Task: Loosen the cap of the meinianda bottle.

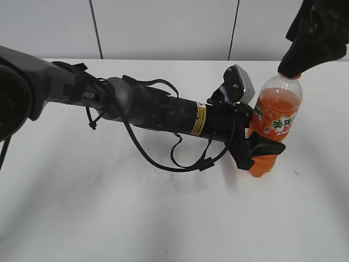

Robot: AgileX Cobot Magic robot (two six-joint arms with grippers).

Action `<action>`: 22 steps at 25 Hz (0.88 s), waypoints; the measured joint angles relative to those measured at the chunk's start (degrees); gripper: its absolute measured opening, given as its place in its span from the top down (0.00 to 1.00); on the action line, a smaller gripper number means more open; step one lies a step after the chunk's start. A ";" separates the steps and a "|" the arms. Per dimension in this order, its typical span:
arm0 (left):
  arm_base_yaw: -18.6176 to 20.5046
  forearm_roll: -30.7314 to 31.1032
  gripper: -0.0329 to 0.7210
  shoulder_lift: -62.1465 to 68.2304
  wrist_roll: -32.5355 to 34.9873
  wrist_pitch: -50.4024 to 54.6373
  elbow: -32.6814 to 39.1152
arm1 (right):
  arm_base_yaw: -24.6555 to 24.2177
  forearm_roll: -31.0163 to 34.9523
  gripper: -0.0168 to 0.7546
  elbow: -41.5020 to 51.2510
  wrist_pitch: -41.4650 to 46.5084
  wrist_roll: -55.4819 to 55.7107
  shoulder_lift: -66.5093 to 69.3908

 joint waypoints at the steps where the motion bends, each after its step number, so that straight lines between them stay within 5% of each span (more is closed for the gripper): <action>1: 0.00 0.00 0.42 0.00 0.00 0.00 0.00 | 0.00 -0.24 0.22 0.00 0.00 5.57 -0.55; 5: 0.00 0.00 0.42 0.00 0.00 0.00 0.00 | 0.00 -2.10 0.28 0.06 0.00 43.02 -1.75; 7: 0.00 0.00 0.42 0.00 0.00 0.00 0.00 | 0.00 -2.43 0.29 0.86 0.00 51.67 -1.75; 14: 0.00 0.00 0.42 0.00 0.00 0.00 0.00 | 0.00 -5.89 0.38 1.33 0.00 55.84 1.00; 22: 0.00 -0.41 0.42 0.00 -0.25 0.30 0.00 | 0.07 -5.10 0.88 1.20 -0.41 49.58 0.85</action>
